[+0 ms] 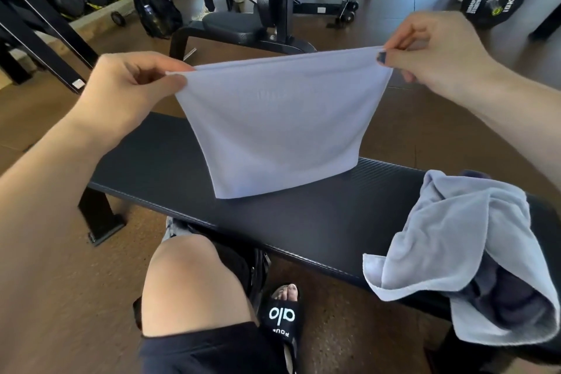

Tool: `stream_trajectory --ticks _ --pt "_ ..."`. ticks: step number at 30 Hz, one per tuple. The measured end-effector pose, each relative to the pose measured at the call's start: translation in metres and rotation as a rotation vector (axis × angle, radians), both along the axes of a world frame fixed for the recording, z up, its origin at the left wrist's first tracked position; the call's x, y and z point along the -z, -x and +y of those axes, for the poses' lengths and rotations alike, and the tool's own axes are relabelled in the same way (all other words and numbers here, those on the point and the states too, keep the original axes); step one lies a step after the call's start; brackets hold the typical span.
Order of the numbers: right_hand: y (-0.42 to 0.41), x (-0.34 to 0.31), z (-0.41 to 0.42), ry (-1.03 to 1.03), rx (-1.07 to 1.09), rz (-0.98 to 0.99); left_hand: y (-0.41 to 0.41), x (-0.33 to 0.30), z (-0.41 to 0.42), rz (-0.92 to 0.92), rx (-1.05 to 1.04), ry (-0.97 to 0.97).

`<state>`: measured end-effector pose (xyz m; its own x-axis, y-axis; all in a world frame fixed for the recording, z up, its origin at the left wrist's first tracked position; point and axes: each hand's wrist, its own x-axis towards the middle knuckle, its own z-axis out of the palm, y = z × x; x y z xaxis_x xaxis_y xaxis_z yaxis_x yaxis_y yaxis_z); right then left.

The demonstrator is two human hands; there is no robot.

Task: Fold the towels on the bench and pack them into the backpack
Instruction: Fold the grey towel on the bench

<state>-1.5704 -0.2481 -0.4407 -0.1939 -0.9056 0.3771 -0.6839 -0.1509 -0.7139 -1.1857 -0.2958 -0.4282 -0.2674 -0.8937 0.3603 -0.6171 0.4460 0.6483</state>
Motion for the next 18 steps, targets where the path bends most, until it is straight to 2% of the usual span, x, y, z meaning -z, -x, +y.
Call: stream_trajectory --ticks 9,12,18 --pt "0.008 0.000 0.009 -0.002 -0.006 0.072 0.014 -0.002 -0.011 0.013 -0.020 0.001" --pt "0.010 0.001 0.010 -0.011 -0.026 0.068 0.015 -0.002 -0.014 -0.021 -0.012 -0.006" --pt "0.008 0.003 0.012 -0.004 -0.061 0.185 0.014 0.001 -0.022 -0.100 -0.011 0.045"
